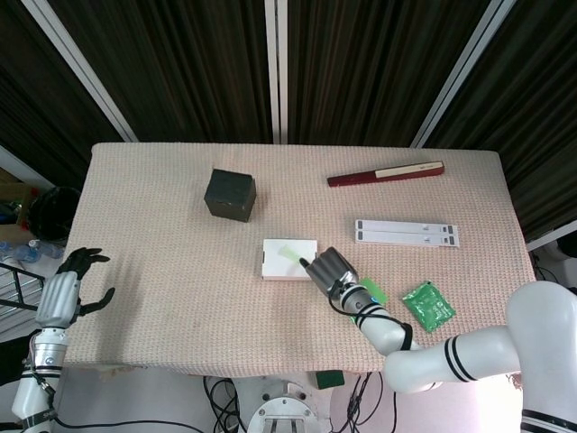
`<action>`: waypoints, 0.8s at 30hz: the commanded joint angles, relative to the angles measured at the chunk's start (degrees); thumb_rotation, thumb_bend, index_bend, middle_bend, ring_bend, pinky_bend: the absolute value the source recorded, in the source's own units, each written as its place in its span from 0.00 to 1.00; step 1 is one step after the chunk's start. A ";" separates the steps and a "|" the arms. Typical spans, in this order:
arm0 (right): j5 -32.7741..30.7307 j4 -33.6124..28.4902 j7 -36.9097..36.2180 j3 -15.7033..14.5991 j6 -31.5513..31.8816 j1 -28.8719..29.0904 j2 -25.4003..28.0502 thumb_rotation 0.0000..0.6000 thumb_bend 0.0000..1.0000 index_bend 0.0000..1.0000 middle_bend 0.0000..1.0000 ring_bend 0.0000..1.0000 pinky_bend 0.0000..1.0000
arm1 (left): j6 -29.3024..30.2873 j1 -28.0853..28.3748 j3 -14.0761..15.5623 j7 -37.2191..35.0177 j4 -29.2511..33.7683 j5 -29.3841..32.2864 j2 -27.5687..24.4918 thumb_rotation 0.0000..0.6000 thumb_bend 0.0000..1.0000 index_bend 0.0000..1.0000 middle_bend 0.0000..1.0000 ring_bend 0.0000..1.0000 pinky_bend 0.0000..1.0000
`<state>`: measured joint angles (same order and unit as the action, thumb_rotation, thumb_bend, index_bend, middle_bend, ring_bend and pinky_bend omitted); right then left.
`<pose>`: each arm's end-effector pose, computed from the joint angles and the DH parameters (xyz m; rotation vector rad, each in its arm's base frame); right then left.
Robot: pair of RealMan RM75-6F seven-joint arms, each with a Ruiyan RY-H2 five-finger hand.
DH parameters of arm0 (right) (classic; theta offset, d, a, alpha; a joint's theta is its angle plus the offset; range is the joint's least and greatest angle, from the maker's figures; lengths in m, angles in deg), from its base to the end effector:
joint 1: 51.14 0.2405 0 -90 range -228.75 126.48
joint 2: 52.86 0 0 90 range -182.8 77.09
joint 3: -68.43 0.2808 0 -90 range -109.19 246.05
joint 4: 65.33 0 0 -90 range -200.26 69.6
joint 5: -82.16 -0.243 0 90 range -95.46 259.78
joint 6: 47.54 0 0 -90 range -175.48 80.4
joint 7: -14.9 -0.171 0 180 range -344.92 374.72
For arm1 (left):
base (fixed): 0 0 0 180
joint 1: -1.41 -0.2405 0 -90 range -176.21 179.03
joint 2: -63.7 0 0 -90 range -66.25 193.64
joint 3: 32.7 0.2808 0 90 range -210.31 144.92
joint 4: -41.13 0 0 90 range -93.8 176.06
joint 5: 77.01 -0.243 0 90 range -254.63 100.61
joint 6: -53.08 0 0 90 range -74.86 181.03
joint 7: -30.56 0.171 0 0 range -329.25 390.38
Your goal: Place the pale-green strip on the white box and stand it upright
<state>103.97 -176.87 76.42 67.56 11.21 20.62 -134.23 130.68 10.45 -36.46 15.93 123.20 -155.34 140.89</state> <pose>-0.0587 -0.3343 -0.0718 2.2898 -0.5553 0.3517 -0.3685 0.2420 0.0642 -1.2338 -1.2419 -1.0477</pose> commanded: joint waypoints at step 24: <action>-0.21 0.73 -2.62 -2.19 0.01 1.36 -0.21 1.00 1.00 0.22 1.00 0.95 0.79 | -1.02 -0.36 -0.62 0.70 0.39 0.44 -0.32 1.00 0.25 0.30 0.17 0.08 0.20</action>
<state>103.70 -176.08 73.87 65.34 11.17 21.98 -134.50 129.66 10.09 -37.09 16.63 123.60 -154.91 140.57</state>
